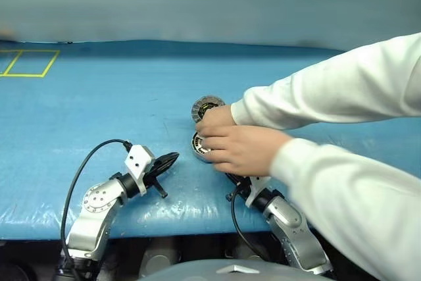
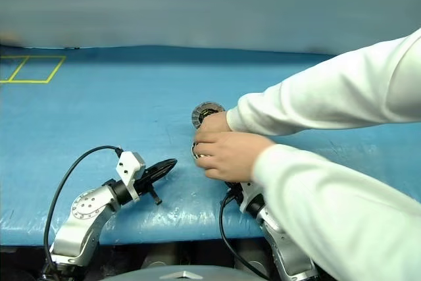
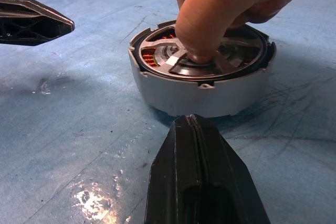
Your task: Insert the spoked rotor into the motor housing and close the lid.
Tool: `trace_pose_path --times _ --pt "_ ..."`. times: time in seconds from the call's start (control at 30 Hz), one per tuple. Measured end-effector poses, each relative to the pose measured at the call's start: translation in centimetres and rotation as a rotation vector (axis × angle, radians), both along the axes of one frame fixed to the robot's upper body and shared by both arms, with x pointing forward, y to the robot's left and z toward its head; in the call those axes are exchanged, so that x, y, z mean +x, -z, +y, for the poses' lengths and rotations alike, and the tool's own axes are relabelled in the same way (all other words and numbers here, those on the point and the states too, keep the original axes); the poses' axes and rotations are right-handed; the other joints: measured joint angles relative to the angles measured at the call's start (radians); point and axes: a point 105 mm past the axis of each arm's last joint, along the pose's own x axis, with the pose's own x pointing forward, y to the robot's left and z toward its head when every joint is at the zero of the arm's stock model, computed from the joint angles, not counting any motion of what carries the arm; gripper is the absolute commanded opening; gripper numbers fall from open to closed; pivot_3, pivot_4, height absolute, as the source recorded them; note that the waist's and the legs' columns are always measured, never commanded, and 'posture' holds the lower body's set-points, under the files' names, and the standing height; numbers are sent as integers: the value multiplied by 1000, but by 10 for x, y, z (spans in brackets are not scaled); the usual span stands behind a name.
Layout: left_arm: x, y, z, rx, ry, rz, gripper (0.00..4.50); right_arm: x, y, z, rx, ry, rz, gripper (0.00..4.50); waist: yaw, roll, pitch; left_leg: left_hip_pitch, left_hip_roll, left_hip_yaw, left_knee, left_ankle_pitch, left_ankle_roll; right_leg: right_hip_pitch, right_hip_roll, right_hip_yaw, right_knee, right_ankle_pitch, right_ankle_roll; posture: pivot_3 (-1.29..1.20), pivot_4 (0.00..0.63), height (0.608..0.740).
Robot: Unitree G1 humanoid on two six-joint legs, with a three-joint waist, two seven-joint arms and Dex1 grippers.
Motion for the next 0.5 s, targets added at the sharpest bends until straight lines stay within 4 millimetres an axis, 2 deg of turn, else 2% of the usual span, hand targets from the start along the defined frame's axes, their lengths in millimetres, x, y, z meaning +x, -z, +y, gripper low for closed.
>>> trace_pose_path --times 0.5 --pt "-1 -7 -5 -2 5 1 14 -1 7 -1 -12 0 31 0 0 4 2 -2 0 0 -1 0 0 0 1 0 0 0 -1 0 150 740"
